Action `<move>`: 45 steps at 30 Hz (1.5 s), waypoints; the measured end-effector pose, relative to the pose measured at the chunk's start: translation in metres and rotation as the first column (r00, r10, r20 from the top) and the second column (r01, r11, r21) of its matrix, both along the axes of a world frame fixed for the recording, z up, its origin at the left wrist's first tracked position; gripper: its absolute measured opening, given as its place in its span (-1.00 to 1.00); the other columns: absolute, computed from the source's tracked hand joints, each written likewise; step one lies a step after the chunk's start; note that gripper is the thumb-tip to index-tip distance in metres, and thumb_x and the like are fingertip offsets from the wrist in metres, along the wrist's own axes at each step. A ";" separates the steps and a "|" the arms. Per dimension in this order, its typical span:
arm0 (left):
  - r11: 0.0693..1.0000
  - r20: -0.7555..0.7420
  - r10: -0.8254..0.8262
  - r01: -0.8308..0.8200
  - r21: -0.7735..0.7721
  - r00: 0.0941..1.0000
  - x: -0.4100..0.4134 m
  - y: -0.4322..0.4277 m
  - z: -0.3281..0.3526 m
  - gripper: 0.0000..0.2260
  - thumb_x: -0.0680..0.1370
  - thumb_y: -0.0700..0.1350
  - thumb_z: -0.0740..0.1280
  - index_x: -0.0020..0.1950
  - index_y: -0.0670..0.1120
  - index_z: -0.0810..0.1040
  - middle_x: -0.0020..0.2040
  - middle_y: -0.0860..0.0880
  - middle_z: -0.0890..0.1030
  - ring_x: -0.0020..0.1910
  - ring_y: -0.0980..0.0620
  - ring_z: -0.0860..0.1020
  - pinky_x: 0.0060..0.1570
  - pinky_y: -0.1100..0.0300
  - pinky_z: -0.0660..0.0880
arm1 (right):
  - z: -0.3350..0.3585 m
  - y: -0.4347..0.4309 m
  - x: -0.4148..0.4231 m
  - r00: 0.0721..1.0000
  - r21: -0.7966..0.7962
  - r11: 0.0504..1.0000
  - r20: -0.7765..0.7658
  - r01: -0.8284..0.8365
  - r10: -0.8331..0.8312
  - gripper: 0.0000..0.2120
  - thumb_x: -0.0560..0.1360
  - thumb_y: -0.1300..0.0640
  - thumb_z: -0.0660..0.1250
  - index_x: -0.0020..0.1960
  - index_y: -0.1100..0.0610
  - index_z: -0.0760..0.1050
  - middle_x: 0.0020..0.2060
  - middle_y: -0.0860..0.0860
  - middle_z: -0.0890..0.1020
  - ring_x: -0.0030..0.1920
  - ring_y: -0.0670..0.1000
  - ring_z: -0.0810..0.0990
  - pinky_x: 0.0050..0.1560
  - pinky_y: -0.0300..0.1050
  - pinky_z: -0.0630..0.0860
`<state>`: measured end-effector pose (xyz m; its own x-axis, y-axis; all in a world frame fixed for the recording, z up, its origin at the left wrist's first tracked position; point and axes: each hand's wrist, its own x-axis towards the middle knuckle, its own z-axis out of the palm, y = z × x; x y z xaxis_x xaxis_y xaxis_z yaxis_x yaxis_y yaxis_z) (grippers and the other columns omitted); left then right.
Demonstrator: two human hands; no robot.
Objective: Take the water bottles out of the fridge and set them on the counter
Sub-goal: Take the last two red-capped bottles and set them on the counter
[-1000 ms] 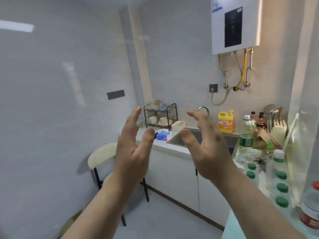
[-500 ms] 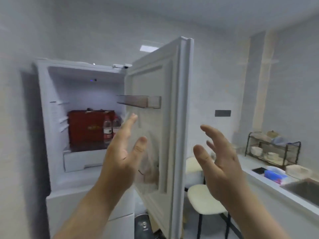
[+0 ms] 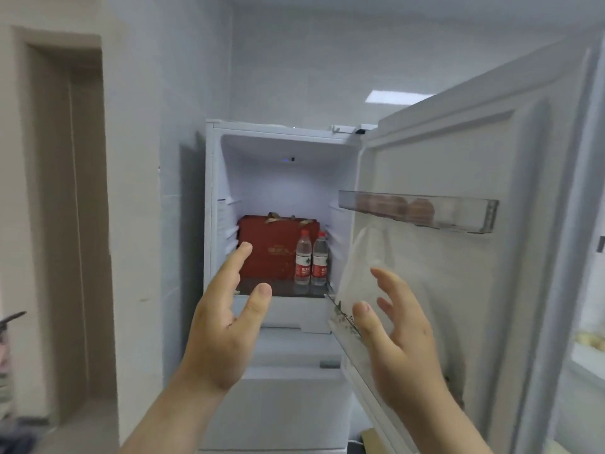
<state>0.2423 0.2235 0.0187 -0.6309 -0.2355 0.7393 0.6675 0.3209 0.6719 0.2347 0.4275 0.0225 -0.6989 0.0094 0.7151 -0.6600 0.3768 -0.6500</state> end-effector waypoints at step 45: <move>0.989 0.613 -0.145 0.121 0.082 0.777 -0.663 -0.053 -0.106 -0.35 0.23 0.21 0.44 0.27 0.02 0.46 0.16 -0.01 0.62 0.14 -0.05 0.59 0.10 -0.07 0.55 | -0.082 -0.153 -0.620 0.804 -0.307 0.803 0.502 0.510 -0.319 -0.69 0.54 -0.05 0.32 0.24 0.00 0.44 0.05 -0.12 0.59 0.00 -0.10 0.57 -0.15 -0.23 0.43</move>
<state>-0.4210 0.1708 -0.0875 -0.9755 -0.1335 0.1750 0.1416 0.2277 0.9634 -0.3854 0.2741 -0.0591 -0.7756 0.5899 0.2248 -0.1404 0.1861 -0.9725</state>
